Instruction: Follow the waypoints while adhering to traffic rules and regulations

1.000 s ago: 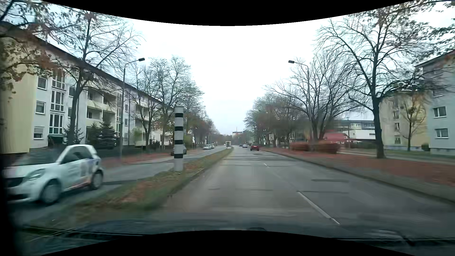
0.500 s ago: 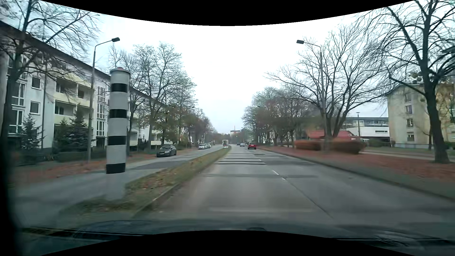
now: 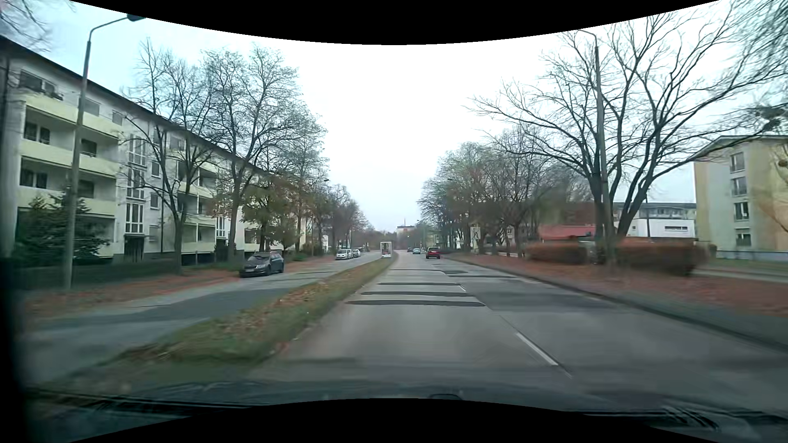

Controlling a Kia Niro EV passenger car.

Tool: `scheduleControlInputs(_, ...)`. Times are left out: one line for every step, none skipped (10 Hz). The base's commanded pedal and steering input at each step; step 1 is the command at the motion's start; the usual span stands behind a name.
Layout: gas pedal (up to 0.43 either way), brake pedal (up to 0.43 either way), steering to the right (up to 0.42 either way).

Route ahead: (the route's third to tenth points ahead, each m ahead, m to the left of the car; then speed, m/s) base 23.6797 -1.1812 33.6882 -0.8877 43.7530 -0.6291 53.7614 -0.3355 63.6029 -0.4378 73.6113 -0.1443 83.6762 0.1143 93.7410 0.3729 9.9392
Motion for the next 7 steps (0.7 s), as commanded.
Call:
scheduleControlInputs(0.130, 0.000, 0.000)
scheduleControlInputs(0.130, 0.000, 0.000)
scheduleControlInputs(0.130, 0.000, -0.001)
scheduleControlInputs(0.130, 0.000, -0.001)
scheduleControlInputs(0.118, 0.000, -0.002)
scheduleControlInputs(0.118, 0.000, -0.002)
scheduleControlInputs(0.118, 0.000, -0.004)
